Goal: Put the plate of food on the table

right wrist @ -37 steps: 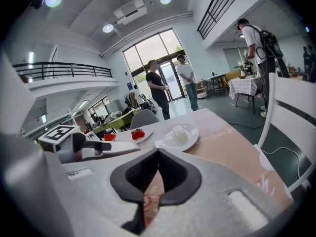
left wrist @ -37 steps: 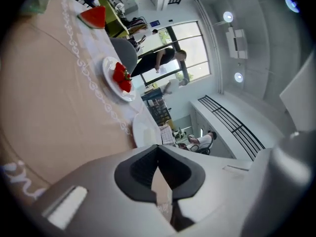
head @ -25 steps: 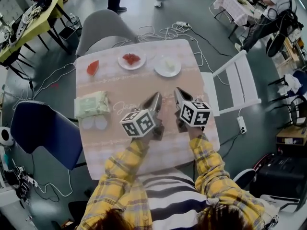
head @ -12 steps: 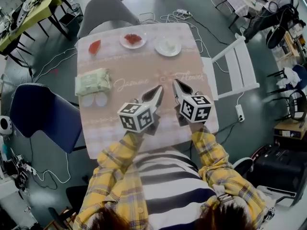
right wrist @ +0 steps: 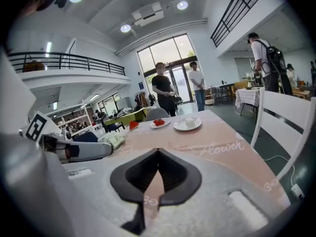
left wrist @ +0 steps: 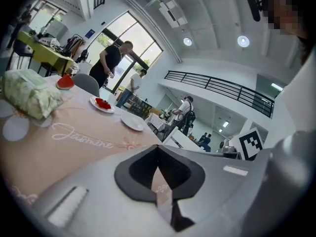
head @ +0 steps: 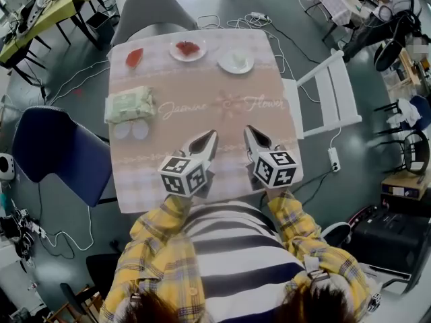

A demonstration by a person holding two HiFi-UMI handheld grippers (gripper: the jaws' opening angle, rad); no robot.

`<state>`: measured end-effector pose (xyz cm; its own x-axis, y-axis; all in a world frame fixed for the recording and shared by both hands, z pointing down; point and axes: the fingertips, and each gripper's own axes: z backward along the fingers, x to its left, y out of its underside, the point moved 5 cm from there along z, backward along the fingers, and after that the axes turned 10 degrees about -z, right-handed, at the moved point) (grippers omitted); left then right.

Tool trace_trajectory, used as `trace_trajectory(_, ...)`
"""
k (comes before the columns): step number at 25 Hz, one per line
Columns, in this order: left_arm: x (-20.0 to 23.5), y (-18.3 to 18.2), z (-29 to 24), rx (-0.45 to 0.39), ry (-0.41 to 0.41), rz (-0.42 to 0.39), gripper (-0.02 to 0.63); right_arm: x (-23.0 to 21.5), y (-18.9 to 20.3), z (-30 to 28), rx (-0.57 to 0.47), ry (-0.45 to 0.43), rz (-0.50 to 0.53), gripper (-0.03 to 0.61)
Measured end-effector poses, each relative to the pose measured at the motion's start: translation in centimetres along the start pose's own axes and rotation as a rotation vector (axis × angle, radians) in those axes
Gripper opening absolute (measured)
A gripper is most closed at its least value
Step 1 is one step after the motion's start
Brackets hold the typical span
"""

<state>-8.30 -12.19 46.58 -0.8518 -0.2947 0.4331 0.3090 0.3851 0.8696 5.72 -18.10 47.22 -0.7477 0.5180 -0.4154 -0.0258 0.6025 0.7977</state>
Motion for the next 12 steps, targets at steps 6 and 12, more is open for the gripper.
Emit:
trace_trajectory(6,0.0,1.1,1.1,0.021,-0.005,-0.009,0.000,0.3,2.1,1.3,0.023,-0.032,-0.030,-0.003)
trace_trajectory(12,0.5,1.0,1.9,0.020,-0.035,-0.002,0.000,0.5,2.6,1.7,0.024,-0.033,-0.033,-0.003)
